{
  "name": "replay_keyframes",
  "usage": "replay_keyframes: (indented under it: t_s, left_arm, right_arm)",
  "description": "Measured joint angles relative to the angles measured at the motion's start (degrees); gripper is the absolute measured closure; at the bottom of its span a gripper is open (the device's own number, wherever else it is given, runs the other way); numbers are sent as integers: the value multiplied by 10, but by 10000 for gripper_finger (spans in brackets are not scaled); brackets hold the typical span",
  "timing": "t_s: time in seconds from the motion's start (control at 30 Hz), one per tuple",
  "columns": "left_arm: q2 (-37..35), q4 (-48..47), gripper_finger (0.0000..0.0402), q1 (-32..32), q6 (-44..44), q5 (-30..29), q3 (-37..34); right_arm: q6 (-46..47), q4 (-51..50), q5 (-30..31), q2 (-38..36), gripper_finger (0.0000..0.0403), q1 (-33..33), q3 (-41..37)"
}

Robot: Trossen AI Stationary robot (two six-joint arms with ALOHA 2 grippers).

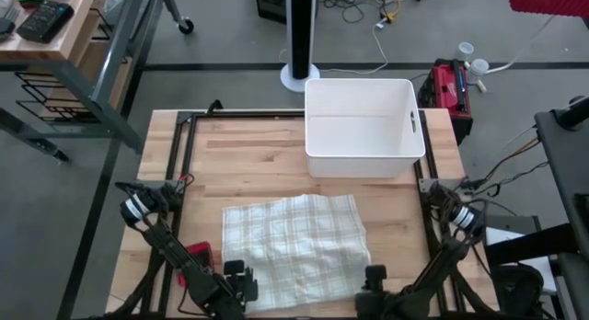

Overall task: Fold towel
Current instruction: Fold the light brown kitchen towel

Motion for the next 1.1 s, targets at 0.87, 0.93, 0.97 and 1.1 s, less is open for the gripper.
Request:
replay_keyframes:
  t_s: [0.87, 0.93, 0.97, 1.1]
  left_arm:
    - [8, -265, 396, -47, -92, -75, 171]
    - [8, -293, 396, -48, -98, -75, 193]
    - [8, -296, 397, -49, -98, -75, 203]
    - [8, -309, 400, -51, -95, -70, 245]
  right_arm:
    - [44, -223, -24, -13, 401, -24, 119]
    - [51, -247, -19, -14, 402, -22, 140]
    - [53, -252, -20, -14, 402, -21, 149]
    - [54, -274, -21, -14, 402, -12, 195]
